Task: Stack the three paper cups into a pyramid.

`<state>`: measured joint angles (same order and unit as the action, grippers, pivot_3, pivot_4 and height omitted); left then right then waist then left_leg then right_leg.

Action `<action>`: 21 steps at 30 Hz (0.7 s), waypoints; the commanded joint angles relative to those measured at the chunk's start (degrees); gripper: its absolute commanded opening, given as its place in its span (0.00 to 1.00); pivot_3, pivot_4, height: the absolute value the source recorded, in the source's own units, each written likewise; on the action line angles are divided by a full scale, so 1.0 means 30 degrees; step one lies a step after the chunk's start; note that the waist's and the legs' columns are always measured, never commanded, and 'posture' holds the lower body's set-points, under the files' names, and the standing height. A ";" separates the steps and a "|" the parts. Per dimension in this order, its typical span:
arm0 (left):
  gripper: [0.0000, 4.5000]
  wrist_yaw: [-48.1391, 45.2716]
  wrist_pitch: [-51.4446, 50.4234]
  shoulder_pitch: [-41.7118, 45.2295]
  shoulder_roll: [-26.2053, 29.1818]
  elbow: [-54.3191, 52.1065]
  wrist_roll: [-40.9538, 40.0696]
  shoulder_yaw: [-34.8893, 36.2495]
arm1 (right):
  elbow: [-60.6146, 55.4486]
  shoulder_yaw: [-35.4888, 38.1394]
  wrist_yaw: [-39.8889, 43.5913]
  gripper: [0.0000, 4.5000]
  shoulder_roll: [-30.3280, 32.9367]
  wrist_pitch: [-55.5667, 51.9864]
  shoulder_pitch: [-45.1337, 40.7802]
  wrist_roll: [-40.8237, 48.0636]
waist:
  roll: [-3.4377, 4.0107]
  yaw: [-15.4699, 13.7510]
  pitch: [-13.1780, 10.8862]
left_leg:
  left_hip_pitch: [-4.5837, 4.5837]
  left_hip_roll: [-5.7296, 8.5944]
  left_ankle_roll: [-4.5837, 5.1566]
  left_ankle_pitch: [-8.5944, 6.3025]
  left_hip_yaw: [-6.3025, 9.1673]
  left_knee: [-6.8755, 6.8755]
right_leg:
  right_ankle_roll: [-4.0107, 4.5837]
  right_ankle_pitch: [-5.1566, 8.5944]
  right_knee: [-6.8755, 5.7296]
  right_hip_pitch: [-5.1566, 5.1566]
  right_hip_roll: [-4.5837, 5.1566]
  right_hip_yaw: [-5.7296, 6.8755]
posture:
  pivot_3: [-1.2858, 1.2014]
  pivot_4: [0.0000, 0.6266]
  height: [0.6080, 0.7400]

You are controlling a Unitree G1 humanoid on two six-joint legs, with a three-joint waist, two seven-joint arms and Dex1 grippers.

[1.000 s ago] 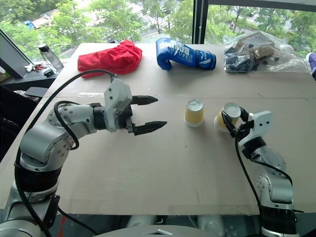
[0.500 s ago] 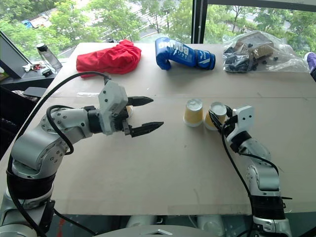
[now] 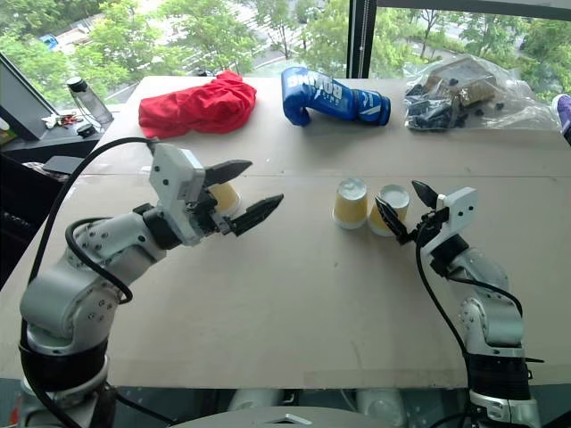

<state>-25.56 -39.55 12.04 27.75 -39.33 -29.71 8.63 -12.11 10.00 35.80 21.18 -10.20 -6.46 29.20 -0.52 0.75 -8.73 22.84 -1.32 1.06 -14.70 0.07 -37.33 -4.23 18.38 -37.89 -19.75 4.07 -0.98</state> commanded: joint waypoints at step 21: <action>1.00 0.1878 1.0440 -0.1147 -0.1697 0.9882 0.6346 0.0921 | -0.6987 0.0919 0.6038 0.99 0.2628 0.0807 0.5700 0.4447 | -0.0022 -0.0204 -0.0006 | -0.0011 0.0004 0.0010 -0.0007 0.0052 -0.0004 | 0.0006 -0.0002 -0.0009 0.0028 0.0009 0.0064 | 0.52 0.24 1.00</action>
<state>-18.57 -10.56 6.88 21.31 -10.59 -10.41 11.17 -30.17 11.70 54.20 28.95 -8.51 10.21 41.13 -0.59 0.14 -8.75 22.80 -1.30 1.09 -14.72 0.23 -37.34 -4.21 18.38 -37.92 -19.66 4.09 -0.79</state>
